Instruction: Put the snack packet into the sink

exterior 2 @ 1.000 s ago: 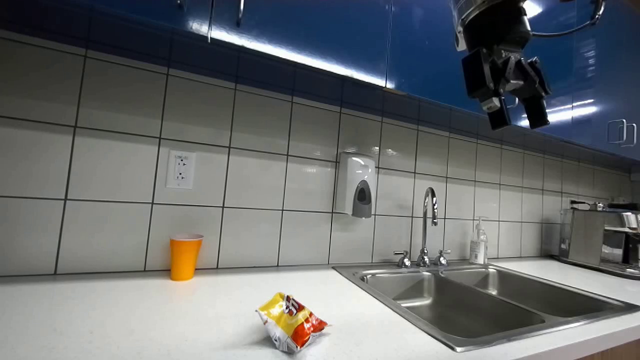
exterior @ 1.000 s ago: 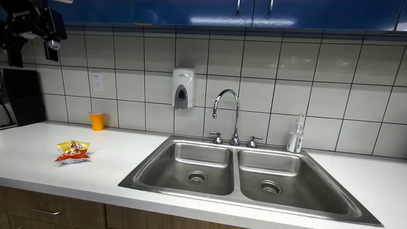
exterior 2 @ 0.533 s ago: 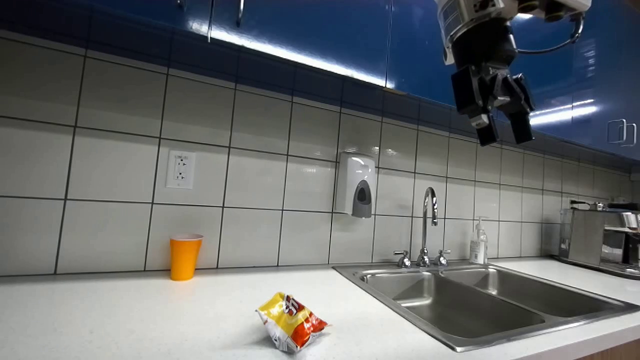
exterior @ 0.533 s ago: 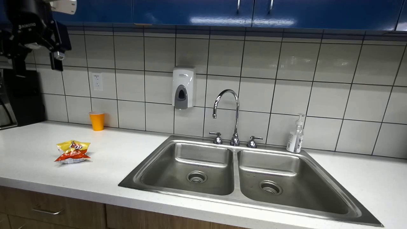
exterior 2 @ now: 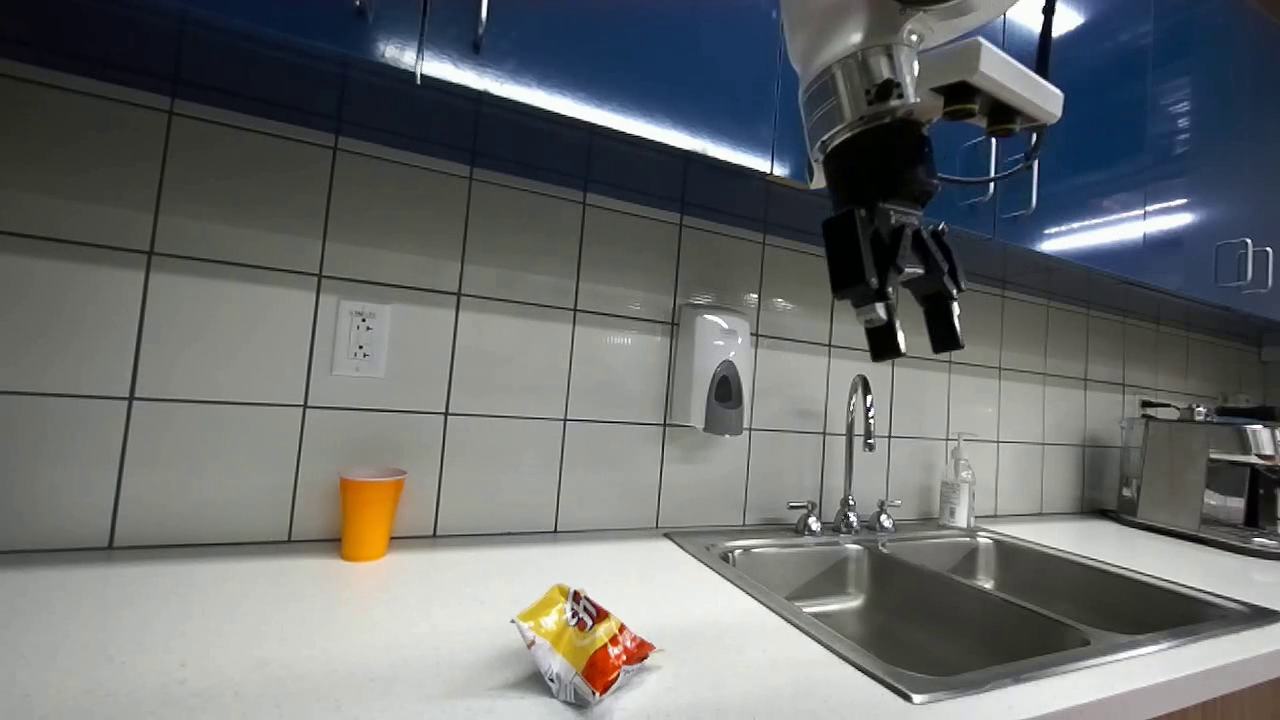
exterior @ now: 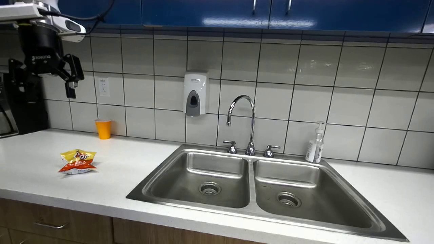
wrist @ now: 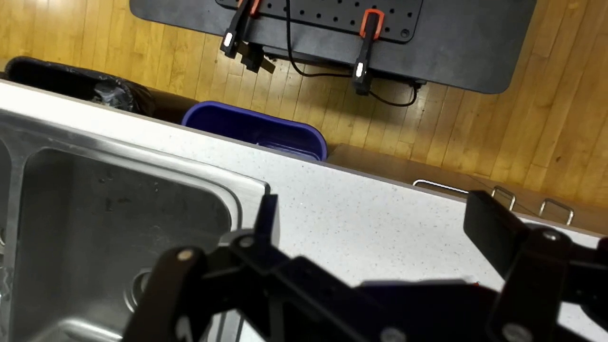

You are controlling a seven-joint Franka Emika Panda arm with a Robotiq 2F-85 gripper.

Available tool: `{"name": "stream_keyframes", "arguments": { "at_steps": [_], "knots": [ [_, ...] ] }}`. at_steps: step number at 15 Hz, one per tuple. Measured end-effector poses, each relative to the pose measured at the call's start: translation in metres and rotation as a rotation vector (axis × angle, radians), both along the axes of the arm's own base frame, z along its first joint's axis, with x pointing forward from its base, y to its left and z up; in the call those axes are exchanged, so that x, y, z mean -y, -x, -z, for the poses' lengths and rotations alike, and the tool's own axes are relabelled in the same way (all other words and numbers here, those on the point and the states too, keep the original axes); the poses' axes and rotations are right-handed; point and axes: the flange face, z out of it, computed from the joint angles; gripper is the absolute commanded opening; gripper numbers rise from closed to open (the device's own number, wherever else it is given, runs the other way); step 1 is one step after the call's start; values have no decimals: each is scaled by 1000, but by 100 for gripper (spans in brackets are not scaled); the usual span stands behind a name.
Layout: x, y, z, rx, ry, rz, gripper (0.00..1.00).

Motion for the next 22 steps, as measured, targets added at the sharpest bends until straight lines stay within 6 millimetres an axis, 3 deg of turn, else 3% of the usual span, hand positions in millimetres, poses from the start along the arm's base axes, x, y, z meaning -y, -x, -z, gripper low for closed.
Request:
{"name": "stream_keyframes", "arguments": {
  "at_steps": [11, 22],
  "knots": [
    [-33, -52, 73, -25, -3, -162, 100],
    [-71, -98, 116, -37, -40, -276, 100]
  ]
}}
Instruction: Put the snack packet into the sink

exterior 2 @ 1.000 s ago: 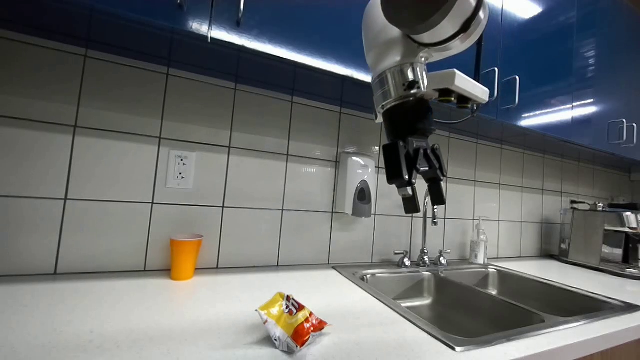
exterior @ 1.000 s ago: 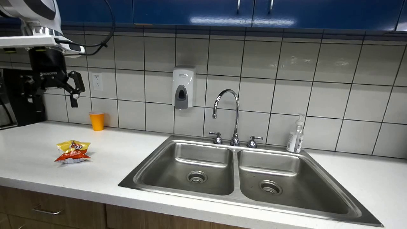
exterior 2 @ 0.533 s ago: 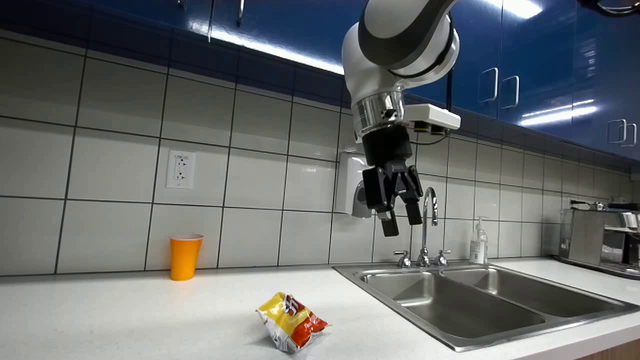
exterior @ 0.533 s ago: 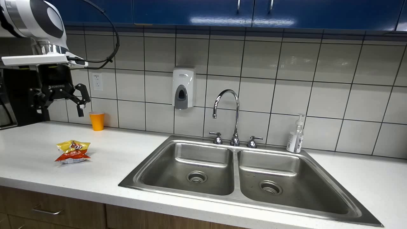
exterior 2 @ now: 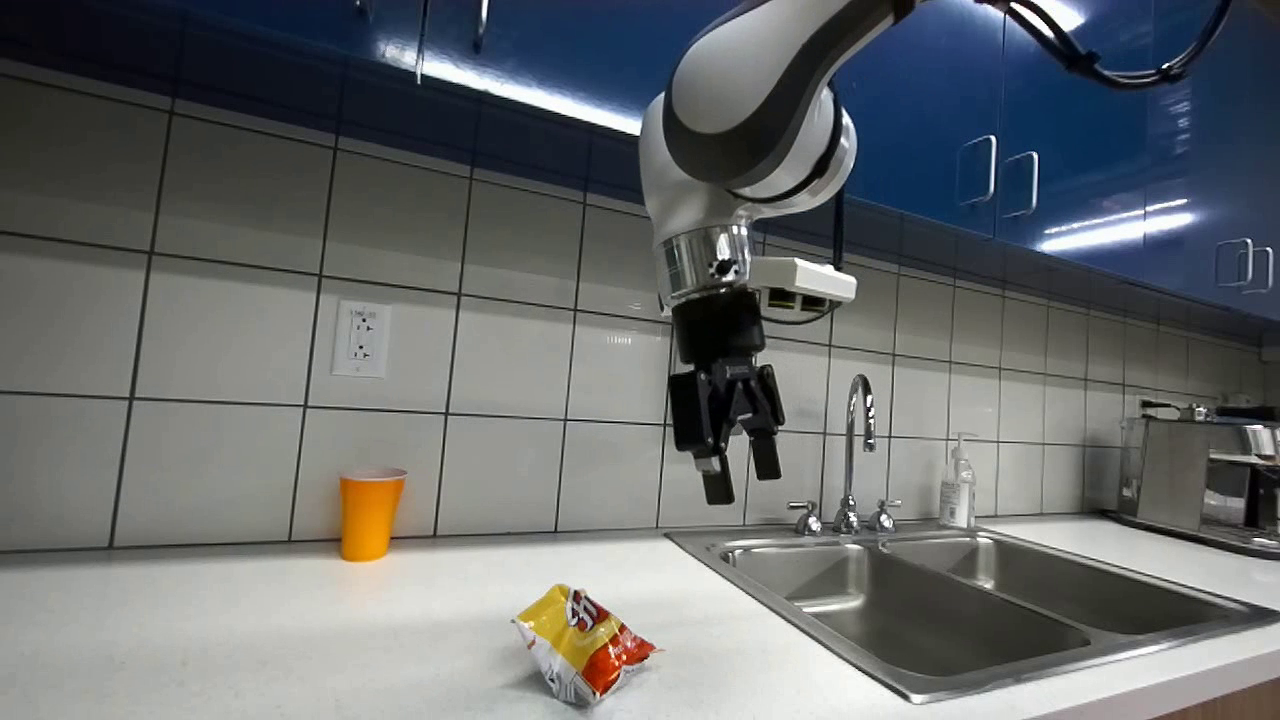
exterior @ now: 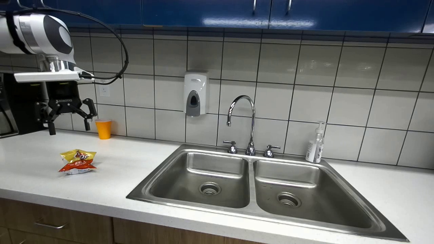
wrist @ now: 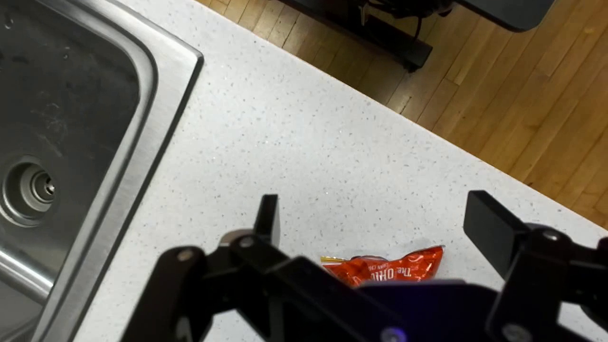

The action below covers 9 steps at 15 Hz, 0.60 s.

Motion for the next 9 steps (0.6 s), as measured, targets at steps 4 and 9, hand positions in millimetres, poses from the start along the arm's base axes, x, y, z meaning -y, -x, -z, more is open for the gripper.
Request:
{"name": "stream_keyframes", "arguments": {
  "at_steps": [4, 9],
  "knots": [
    [-12, -13, 18, -19, -17, -37, 100],
    [-28, -26, 40, -46, -33, -76, 100]
  ]
}}
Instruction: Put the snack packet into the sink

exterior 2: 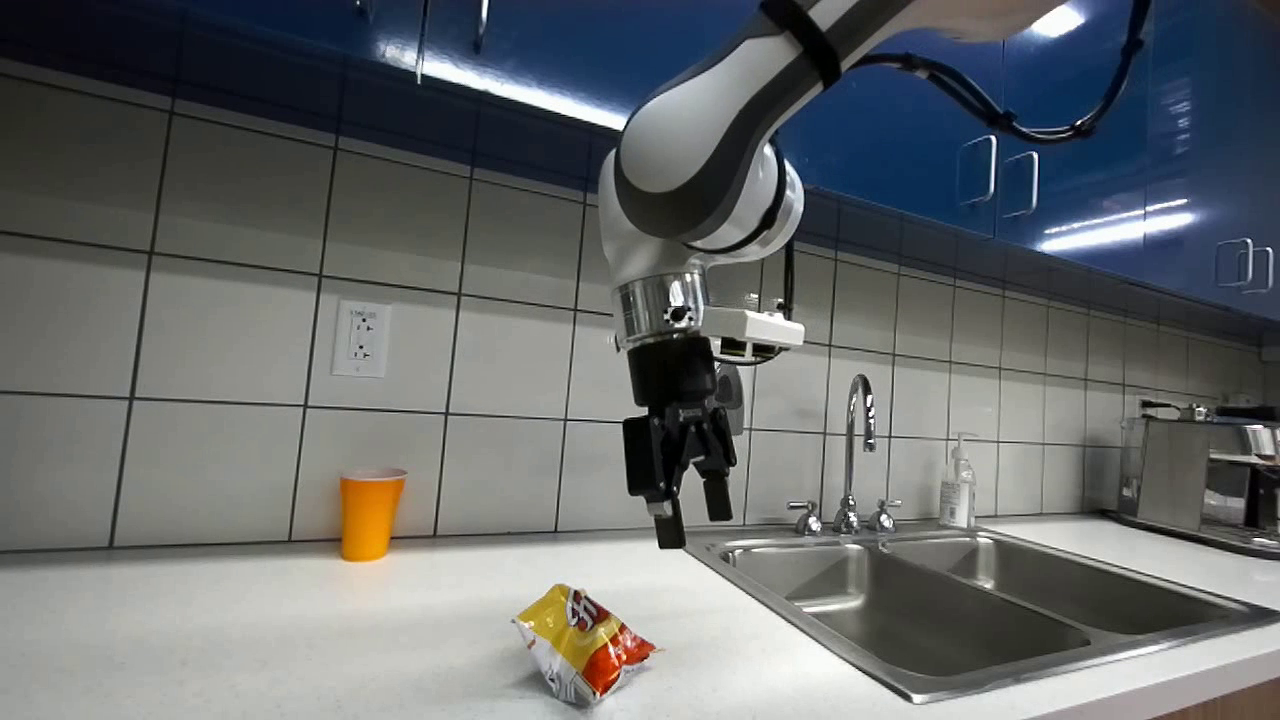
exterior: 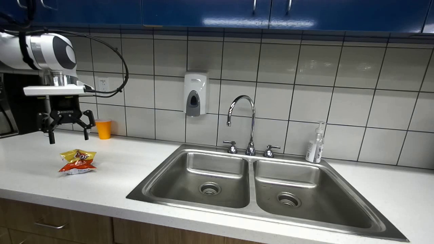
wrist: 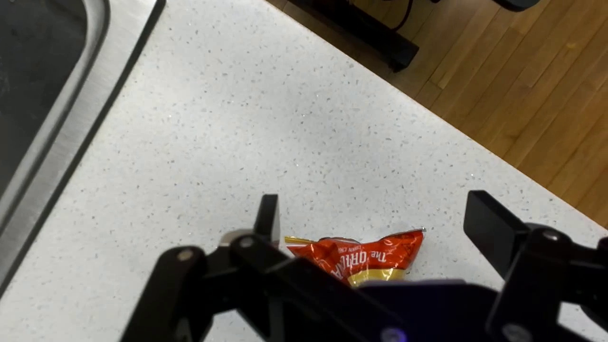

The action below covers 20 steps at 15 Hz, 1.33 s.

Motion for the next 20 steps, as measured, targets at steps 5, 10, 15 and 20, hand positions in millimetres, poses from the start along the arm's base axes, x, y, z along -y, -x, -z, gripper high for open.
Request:
{"name": "stream_keyframes", "arguments": {
  "at_steps": [5, 10, 15, 20],
  "knots": [
    [-13, -10, 20, -36, -8, -38, 100],
    [-24, -19, 35, -57, -22, -76, 100],
    [-32, -28, 51, -60, -47, -111, 100],
    [-37, -36, 66, -69, -64, -133, 100]
  ]
}}
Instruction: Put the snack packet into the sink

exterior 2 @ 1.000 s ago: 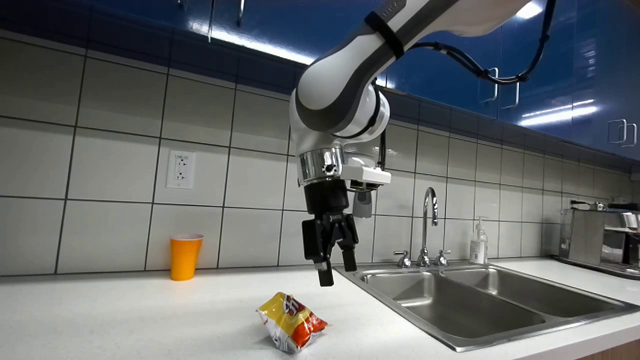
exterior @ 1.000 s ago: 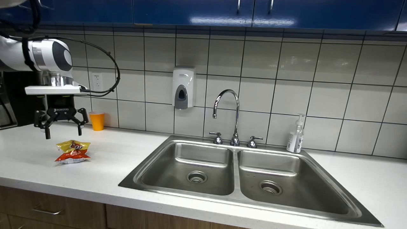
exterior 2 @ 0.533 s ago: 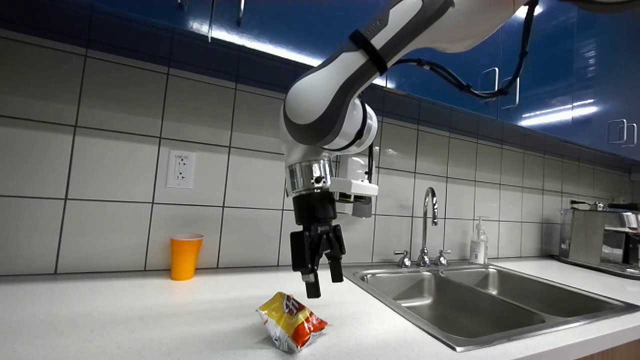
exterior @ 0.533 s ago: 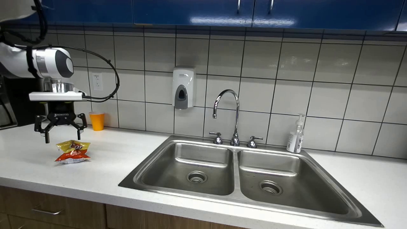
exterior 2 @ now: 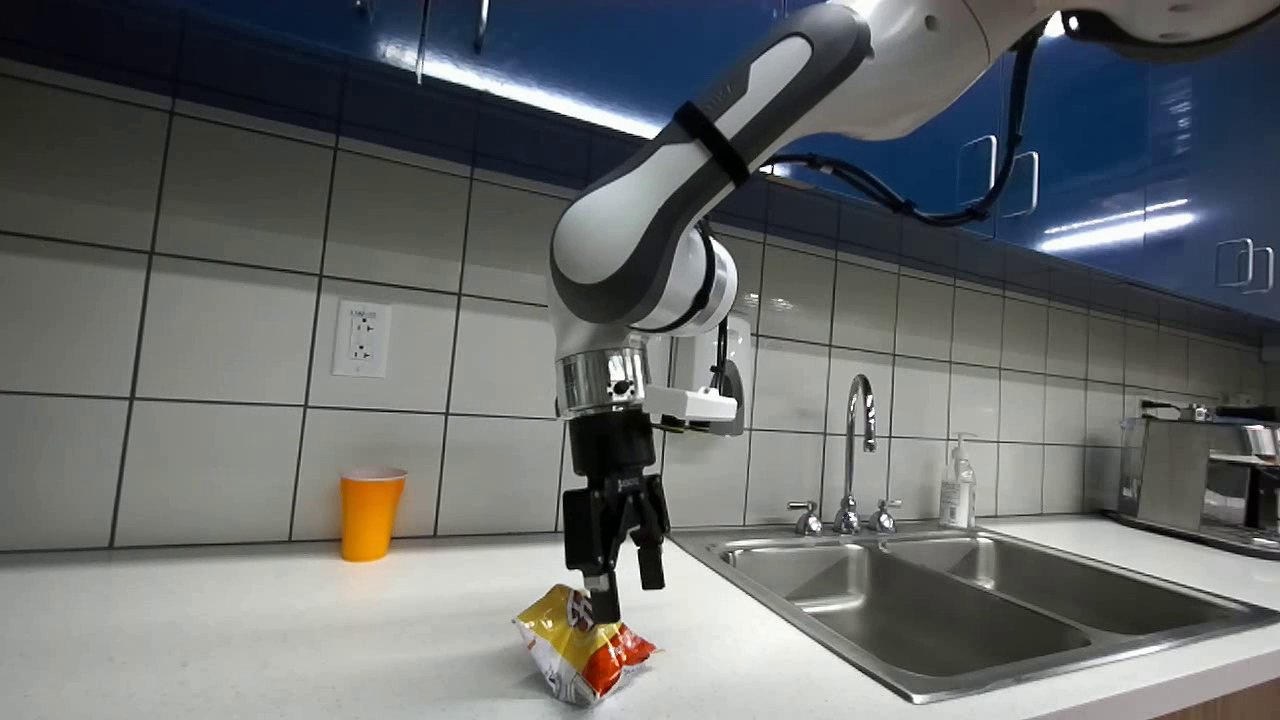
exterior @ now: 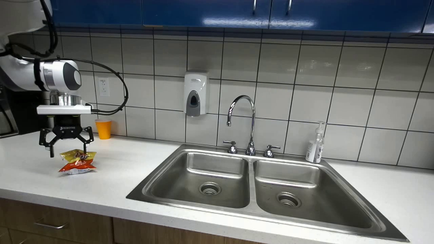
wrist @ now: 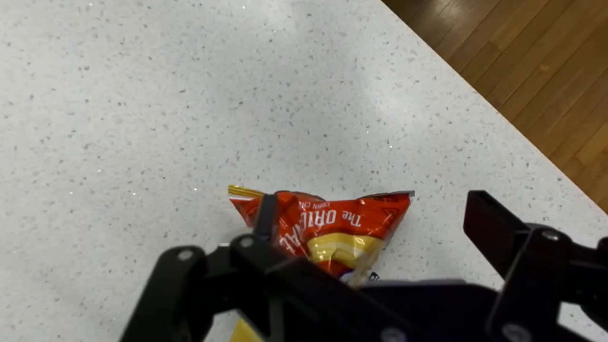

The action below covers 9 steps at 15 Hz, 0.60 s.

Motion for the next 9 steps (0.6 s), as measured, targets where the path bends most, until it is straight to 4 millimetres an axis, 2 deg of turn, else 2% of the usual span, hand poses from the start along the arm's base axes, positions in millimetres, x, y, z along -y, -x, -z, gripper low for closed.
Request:
{"name": "stream_keyframes", "arguments": {
  "at_steps": [9],
  "knots": [
    [-6, -13, 14, -17, -15, -23, 100]
  ]
}}
